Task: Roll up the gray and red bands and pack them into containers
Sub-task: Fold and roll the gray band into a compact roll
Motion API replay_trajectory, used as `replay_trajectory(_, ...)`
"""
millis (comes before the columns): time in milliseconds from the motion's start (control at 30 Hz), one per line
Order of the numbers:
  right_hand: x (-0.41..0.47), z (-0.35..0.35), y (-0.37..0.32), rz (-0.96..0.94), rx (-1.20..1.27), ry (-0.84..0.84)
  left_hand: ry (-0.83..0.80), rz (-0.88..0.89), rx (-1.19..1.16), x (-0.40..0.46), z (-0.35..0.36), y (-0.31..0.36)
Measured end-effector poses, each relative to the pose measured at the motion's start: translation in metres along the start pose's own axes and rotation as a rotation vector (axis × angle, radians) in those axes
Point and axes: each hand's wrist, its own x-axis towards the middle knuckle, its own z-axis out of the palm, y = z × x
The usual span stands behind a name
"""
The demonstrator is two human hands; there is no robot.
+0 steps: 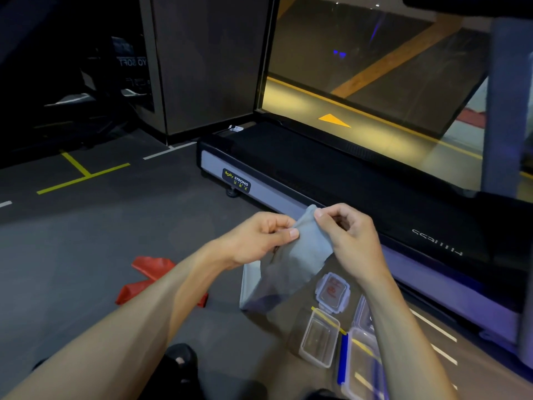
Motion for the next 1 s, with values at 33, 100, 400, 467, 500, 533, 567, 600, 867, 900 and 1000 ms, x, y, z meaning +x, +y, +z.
replay_trajectory(33,0.002,-0.001,0.002,0.026,0.015,-0.010,-0.020,-0.008,-0.007,0.003,-0.002,-0.001)
replay_trajectory(100,0.006,-0.002,0.006,0.079,0.048,-0.038,-0.057,-0.033,-0.007,0.008,-0.008,-0.001)
replay_trajectory(400,0.030,0.004,0.027,0.292,0.185,-0.122,-0.075,-0.083,0.006,0.038,-0.024,0.000)
replay_trajectory(467,0.034,0.005,0.030,0.283,0.191,-0.136,-0.072,-0.081,0.028,0.043,-0.029,-0.001)
replay_trajectory(500,0.036,0.005,0.031,0.269,0.189,-0.142,-0.074,-0.081,0.035,0.046,-0.031,-0.001)
replay_trajectory(533,0.038,0.005,0.031,0.254,0.178,-0.149,-0.078,-0.084,0.038,0.048,-0.032,0.000)
replay_trajectory(567,0.040,0.005,0.032,0.243,0.161,-0.153,-0.079,-0.086,0.039,0.051,-0.033,0.000)
replay_trajectory(600,0.042,0.005,0.034,0.233,0.147,-0.154,-0.078,-0.088,0.042,0.053,-0.033,0.000)
replay_trajectory(867,0.050,0.003,0.039,0.198,0.066,-0.123,-0.023,-0.088,0.055,0.069,-0.037,-0.003)
replay_trajectory(900,0.051,0.002,0.041,0.172,0.035,-0.109,-0.013,-0.086,0.054,0.071,-0.038,-0.003)
replay_trajectory(1000,0.052,0.002,0.045,0.141,-0.022,-0.092,-0.002,-0.085,0.080,0.072,-0.037,-0.003)
